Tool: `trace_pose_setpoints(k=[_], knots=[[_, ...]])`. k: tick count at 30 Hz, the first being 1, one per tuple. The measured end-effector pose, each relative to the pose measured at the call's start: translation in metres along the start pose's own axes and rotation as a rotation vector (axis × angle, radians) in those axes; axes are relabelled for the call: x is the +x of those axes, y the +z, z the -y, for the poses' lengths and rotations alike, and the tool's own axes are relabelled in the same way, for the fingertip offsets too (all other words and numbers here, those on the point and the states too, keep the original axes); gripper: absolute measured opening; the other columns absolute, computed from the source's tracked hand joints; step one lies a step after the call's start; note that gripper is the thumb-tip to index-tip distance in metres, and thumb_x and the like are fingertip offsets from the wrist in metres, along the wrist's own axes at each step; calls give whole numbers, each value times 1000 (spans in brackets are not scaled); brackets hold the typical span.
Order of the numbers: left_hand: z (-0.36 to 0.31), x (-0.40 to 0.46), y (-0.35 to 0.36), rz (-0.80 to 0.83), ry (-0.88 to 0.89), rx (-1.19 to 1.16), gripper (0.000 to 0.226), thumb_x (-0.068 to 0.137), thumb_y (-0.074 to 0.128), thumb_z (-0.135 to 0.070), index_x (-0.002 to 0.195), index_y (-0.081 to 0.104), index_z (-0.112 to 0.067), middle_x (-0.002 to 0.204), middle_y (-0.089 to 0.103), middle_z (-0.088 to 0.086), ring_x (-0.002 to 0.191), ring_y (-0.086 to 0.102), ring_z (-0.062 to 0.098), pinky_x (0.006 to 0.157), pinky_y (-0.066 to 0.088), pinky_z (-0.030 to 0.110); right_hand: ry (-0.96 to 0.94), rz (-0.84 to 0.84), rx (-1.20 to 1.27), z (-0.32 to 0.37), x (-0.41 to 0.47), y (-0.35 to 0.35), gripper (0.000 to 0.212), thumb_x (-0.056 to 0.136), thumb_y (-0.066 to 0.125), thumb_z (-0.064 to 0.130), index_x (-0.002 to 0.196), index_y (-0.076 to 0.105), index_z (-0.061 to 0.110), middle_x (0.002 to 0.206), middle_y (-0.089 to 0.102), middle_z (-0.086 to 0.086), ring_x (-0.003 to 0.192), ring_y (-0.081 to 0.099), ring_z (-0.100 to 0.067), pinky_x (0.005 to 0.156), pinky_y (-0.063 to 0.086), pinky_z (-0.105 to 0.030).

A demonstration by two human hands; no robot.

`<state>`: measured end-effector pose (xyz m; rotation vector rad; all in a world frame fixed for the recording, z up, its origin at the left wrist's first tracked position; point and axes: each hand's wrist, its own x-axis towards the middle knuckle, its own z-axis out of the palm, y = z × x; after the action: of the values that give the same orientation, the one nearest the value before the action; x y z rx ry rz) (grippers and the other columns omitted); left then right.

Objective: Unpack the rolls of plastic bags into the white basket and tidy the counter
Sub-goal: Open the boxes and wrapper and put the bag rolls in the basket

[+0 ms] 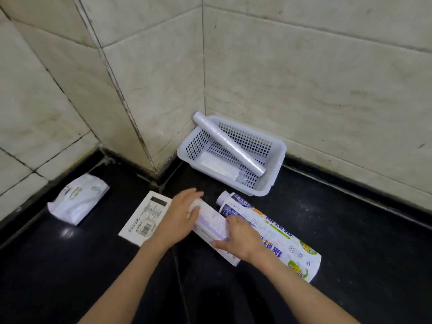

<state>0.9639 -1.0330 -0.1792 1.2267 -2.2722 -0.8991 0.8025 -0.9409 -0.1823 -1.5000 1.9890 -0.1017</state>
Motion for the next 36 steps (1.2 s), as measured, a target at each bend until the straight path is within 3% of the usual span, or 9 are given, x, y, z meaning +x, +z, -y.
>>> trace_pose_setpoints(k=[5, 10, 14, 17, 21, 24, 27, 29, 36], knots=[[16, -22, 17, 344, -154, 177, 39, 93, 45, -25, 131, 45, -19, 145, 37, 4, 134, 30, 19, 112, 25, 33, -22, 76, -3, -9, 7, 19, 67, 79, 60, 51, 129, 41, 11, 131, 47, -11, 120, 46, -28, 98, 41, -38], [17, -16, 18, 351, -186, 230, 38, 94, 43, -27, 131, 46, -20, 144, 38, 1, 132, 33, 18, 110, 28, 33, 41, -365, -112, -43, 17, -3, 50, 86, 53, 44, 128, 47, 18, 126, 52, -5, 116, 44, -25, 95, 37, -37], [4, -5, 28, 196, -161, 272, 29, 92, 47, -23, 118, 56, -16, 127, 48, 6, 113, 47, 21, 98, 38, 33, 236, -96, -157, -71, 24, -4, 81, 78, 60, 51, 142, 21, 20, 138, 38, -6, 127, 36, -28, 103, 33, -45], [-4, 5, 40, 178, -122, 275, 27, 91, 49, -23, 117, 56, -16, 121, 48, 5, 109, 48, 20, 96, 39, 31, 220, -53, -172, -80, 28, 6, 70, 83, 60, 42, 138, 25, 15, 135, 44, -9, 124, 41, -29, 100, 38, -45], [-17, 26, 51, 133, -315, 69, 33, 90, 53, -21, 122, 53, -11, 127, 52, 12, 114, 51, 23, 102, 38, 33, 137, -65, -43, -86, 29, -1, 54, 81, 61, 37, 127, 41, 17, 124, 55, -8, 112, 53, -28, 90, 44, -36], [-24, 42, 53, 27, -429, 35, 53, 89, 53, -38, 132, 43, -10, 133, 52, 13, 120, 49, 26, 104, 37, 41, -4, -117, 144, -85, 22, -8, 49, 75, 66, 31, 120, 47, 22, 114, 60, -4, 103, 57, -24, 82, 46, -32], [-36, 58, 40, 93, -610, -506, 67, 80, 59, -50, 130, 46, -8, 122, 61, 10, 108, 59, 19, 91, 46, 30, -119, -132, 344, -79, 18, -22, 44, 74, 69, 28, 112, 49, 31, 105, 60, 5, 92, 57, -11, 75, 45, -25], [-43, 62, 28, 120, -586, -804, 71, 70, 64, -52, 122, 53, -5, 107, 69, 9, 98, 66, 16, 88, 50, 27, -156, -141, 425, -73, 16, -31, 44, 73, 70, 29, 111, 48, 36, 104, 59, 8, 90, 56, -4, 74, 45, -23], [-48, 56, 0, -201, -553, -909, 38, 84, 62, -33, 114, 58, -10, 107, 66, 8, 95, 66, 16, 63, 58, 20, -208, -100, 386, -61, 11, -50, 48, 74, 69, 37, 116, 47, 40, 110, 59, 12, 100, 55, -5, 85, 49, -30]])
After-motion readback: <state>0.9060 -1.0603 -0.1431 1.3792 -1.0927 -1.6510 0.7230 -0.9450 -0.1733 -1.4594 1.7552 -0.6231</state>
